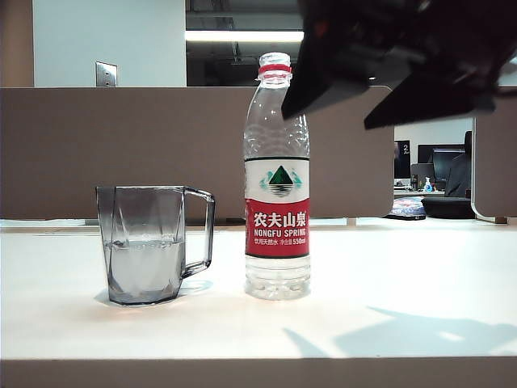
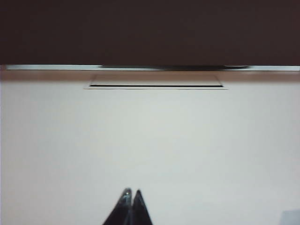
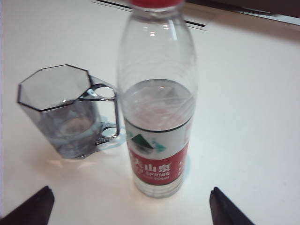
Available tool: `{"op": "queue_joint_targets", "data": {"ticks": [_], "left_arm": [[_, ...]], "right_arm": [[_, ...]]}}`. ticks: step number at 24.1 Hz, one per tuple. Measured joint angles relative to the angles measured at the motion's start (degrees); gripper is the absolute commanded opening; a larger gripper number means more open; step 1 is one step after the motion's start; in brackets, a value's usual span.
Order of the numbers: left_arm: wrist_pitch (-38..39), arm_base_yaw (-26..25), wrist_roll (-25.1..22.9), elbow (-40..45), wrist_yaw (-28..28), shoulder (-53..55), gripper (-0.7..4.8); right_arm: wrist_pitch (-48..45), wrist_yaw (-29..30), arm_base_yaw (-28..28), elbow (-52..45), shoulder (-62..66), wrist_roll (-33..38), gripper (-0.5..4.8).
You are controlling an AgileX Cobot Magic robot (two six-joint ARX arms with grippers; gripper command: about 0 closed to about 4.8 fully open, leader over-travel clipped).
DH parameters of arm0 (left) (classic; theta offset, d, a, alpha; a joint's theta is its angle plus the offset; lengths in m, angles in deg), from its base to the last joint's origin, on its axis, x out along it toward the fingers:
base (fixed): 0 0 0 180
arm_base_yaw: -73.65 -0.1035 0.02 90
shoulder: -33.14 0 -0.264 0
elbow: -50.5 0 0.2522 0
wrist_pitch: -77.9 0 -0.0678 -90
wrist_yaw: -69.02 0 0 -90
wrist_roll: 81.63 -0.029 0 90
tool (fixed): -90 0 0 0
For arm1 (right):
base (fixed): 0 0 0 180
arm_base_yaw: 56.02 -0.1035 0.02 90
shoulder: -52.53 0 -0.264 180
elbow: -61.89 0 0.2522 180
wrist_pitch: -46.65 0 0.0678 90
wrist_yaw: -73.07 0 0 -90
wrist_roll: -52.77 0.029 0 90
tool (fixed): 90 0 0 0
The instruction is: Pick up the mineral water bottle on the table and pour water into the mug until it's half full.
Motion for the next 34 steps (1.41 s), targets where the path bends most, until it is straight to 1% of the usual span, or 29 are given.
{"op": "queue_joint_targets", "data": {"ticks": [1, 3, 6, 7, 10, 13, 16, 23, 31, 33, 34], "left_arm": [[0.00, -0.61, 0.00, 0.00, 0.07, -0.02, -0.05], [0.04, -0.98, 0.00, 0.00, 0.15, -0.02, -0.05], [0.04, -0.98, 0.00, 0.00, 0.04, -0.02, -0.05], [0.04, -0.98, 0.00, 0.00, 0.02, -0.02, -0.05], [0.04, -0.98, 0.00, 0.00, 0.02, 0.00, -0.05], [0.04, -0.98, 0.00, 0.00, 0.04, -0.02, -0.05], [0.04, -0.98, 0.00, 0.00, 0.04, -0.02, -0.05], [0.04, -0.98, 0.00, 0.00, 0.04, 0.00, -0.05], [0.04, -0.98, 0.00, 0.00, 0.04, 0.00, -0.05], [0.04, -0.98, 0.00, 0.00, 0.04, 0.00, -0.05], [0.04, -0.98, 0.00, 0.00, 0.04, -0.02, -0.05]], "right_arm": [[1.64, 0.11, -0.33, 0.00, -1.62, 0.02, 4.31], [4.09, 0.11, -0.87, 0.00, -4.70, 0.33, 2.37], [5.77, 0.02, -1.62, 0.00, -8.48, 1.22, 0.34], [6.54, 0.07, -2.05, 0.00, -10.01, 1.46, -0.09], [8.87, 0.09, -2.19, 0.09, -16.74, 2.69, -0.05], [12.94, -0.09, -2.12, 0.00, -20.92, 3.43, -0.05], [13.62, -0.28, -2.10, 0.00, -24.68, 3.63, -0.05], [13.68, -0.02, -2.10, 0.02, -28.46, 3.67, -0.05], [13.73, -0.02, -2.05, 0.02, -29.18, 3.67, -0.05], [14.05, 0.28, -0.98, 0.02, -29.29, 0.83, -0.05], [14.08, 0.33, 1.18, -0.33, -29.73, -0.90, -0.05]]}}
